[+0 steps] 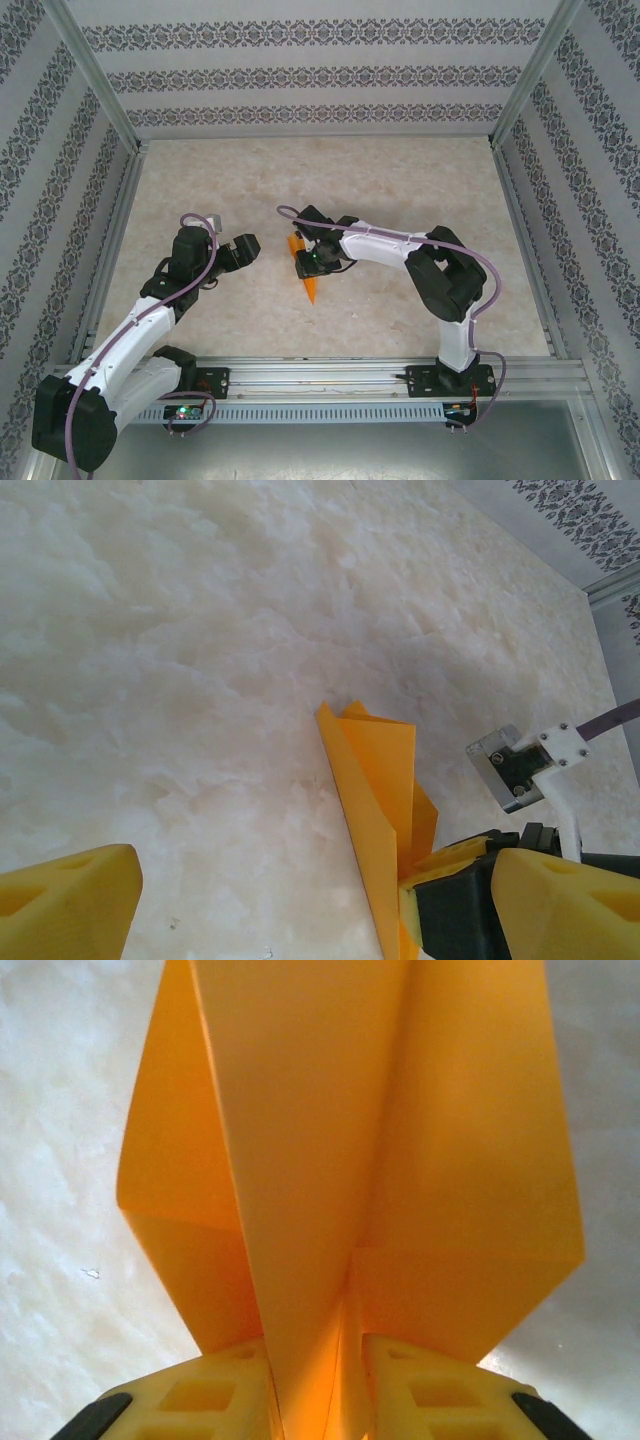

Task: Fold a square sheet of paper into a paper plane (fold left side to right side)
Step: Pick up the paper plane at the center of the table.

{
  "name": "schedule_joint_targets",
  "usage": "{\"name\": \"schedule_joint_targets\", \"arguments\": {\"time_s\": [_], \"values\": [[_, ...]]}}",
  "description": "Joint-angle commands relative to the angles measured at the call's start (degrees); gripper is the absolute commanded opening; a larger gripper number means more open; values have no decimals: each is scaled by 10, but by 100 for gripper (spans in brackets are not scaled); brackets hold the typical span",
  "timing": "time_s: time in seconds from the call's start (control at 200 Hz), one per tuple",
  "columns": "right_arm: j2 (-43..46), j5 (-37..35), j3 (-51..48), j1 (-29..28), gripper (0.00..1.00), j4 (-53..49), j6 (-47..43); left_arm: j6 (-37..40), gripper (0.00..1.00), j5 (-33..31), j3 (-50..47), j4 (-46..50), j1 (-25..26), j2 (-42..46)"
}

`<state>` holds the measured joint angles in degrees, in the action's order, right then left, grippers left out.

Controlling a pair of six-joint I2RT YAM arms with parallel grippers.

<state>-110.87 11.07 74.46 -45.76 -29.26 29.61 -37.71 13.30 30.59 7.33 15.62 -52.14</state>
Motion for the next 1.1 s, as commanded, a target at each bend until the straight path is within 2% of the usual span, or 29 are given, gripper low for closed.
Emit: {"name": "schedule_joint_targets", "arguments": {"time_s": [0.0, 0.909, 1.094], "values": [[-13, -18, 17, -10, 26, -20, -2, 12, 91, 6, -4, 14, -10, 4], [-43, -45, 31, -28, 16, -31, 25, 10, 91, 9, -14, 16, -15, 16], [-38, -69, 32, -28, 17, -40, 29, 10, 91, 10, -14, 17, -16, 18]]}}
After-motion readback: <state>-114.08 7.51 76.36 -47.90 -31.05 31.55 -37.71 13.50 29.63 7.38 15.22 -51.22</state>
